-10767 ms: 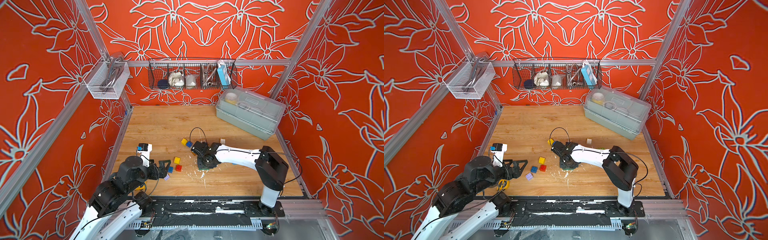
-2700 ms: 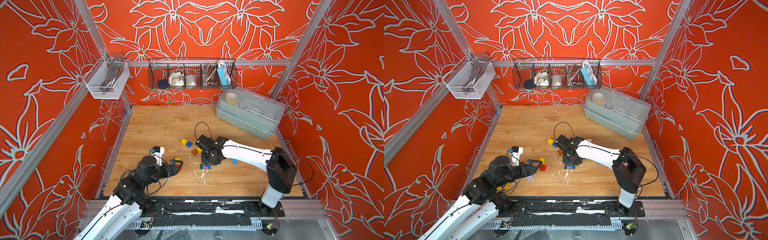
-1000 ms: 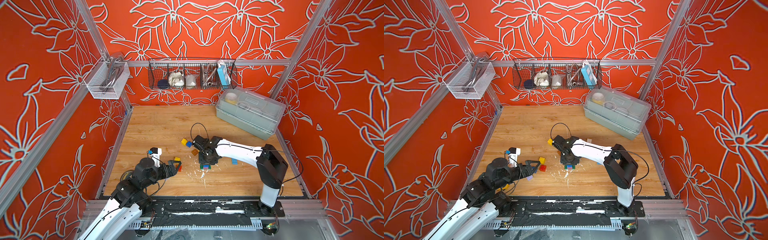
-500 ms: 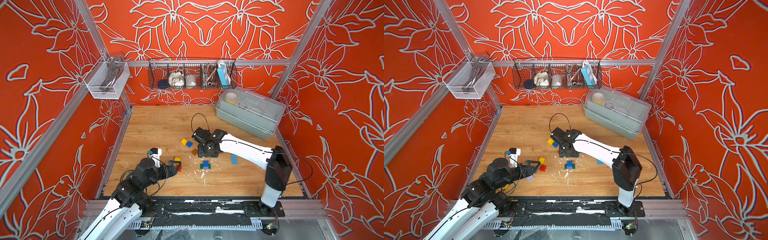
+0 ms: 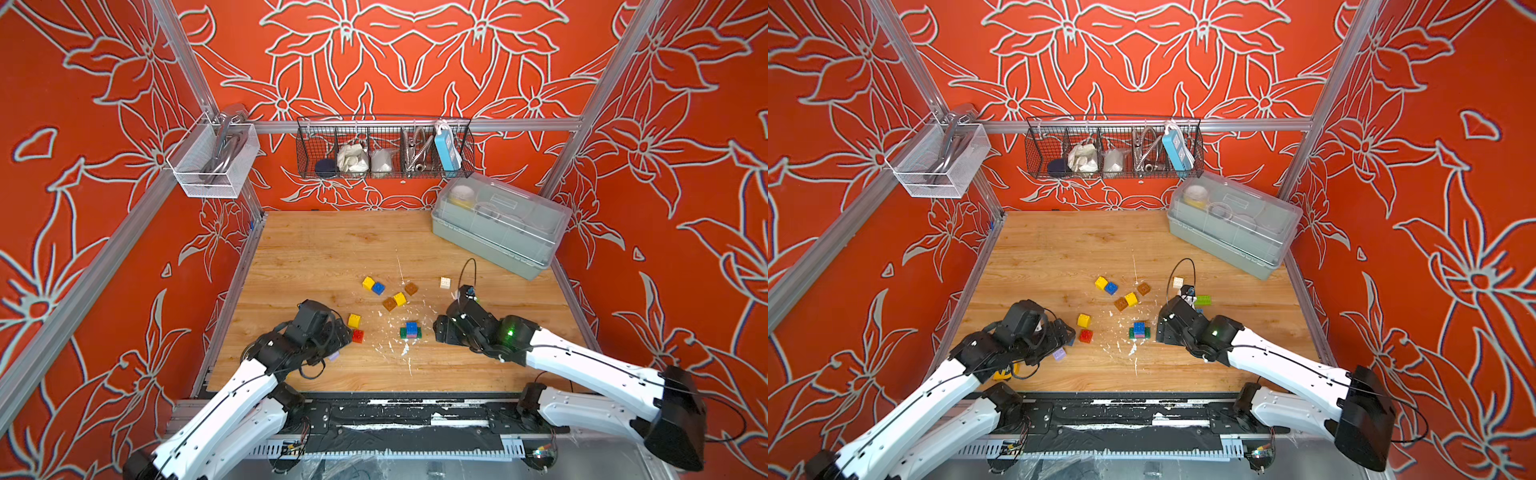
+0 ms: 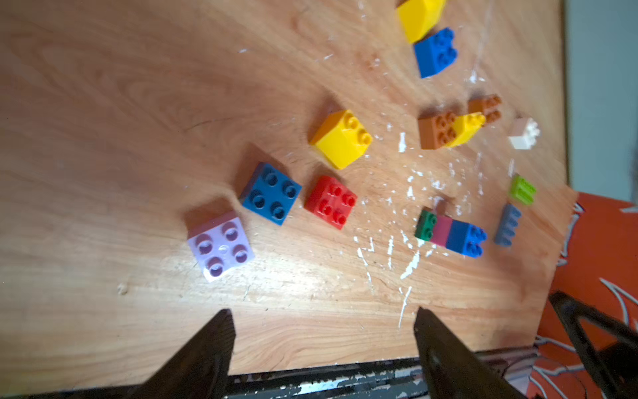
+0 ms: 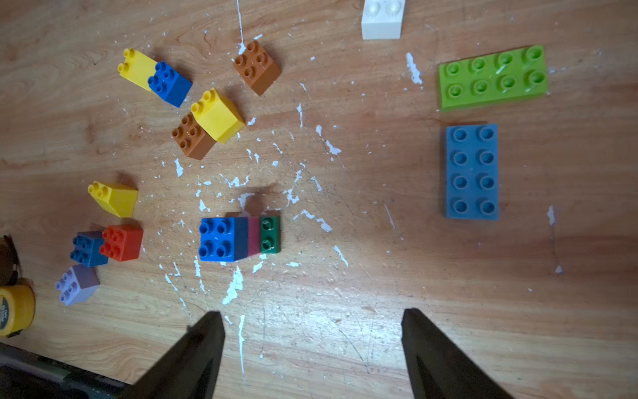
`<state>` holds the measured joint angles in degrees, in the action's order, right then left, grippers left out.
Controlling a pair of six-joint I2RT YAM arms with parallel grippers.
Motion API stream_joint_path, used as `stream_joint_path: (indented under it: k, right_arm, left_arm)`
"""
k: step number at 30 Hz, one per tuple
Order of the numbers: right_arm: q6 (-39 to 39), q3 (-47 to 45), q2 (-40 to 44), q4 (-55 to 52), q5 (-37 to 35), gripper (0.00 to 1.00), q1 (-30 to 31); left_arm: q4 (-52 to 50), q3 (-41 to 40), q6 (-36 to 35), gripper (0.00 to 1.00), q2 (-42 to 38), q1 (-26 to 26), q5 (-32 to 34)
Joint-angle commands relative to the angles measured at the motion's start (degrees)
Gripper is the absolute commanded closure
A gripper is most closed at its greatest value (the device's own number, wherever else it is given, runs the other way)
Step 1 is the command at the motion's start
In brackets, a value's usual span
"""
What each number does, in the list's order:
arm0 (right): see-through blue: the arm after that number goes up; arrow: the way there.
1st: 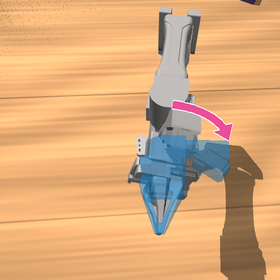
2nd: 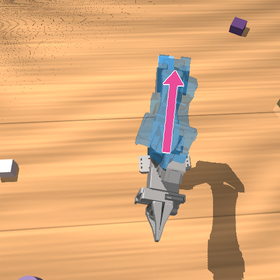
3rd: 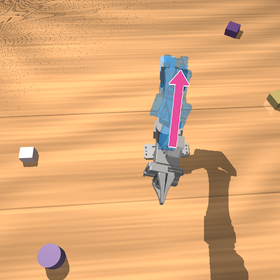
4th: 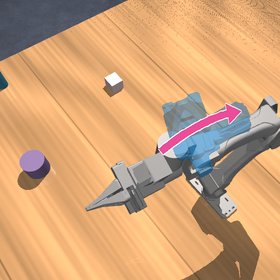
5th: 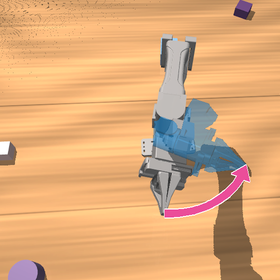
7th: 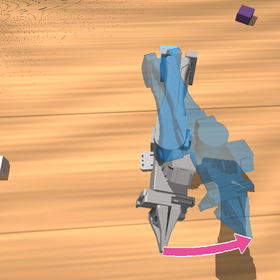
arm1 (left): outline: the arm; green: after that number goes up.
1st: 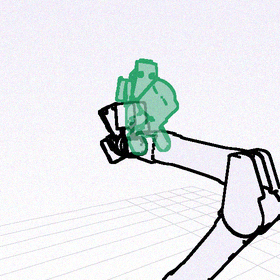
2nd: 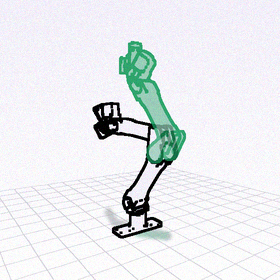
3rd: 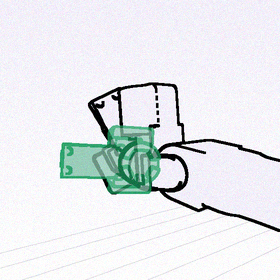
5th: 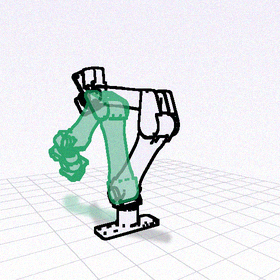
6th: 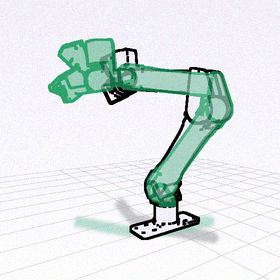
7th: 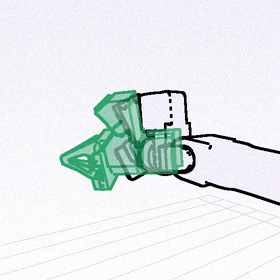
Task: Assemble the number 1 with lego
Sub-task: Pick up the lego brick from the center of the board.
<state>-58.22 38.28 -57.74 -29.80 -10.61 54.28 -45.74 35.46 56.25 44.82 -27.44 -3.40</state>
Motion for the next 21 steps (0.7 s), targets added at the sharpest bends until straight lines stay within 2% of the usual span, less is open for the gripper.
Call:
stream_joint_path:
  k: [1,2,6,9,14,21]
  right_arm:
    - [-0.7,-4.6,5.1,10.8,-2.2,0.03,0.0]
    - [-1.7,-5.8,6.3,11.3,-3.2,0.0,-0.2]
    - [0.0,-5.7,10.1,10.8,-2.2,0.0,-0.9]
    - [-1.9,-7.9,11.2,11.3,-4.4,0.0,-1.2]
    - [-1.5,-6.8,8.2,12.3,0.0,0.0,-1.5]
    - [0.6,-4.0,3.9,12.1,3.9,0.0,-1.5]
  left_arm:
    - [-6.2,3.1,1.0,0.28,5.2,0.8,3.3]
    - [-7.4,3.7,1.1,0.31,6.6,1.1,3.8]
    - [-11.1,4.2,2.8,0.39,7.9,1.6,6.9]
    - [-13.2,2.7,4.9,0.38,6.5,2.3,8.8]
    - [-8.7,-2.8,5.6,0.37,4.2,3.6,6.9]
    - [-6.2,-4.3,3.5,0.38,8.3,4.1,6.6]
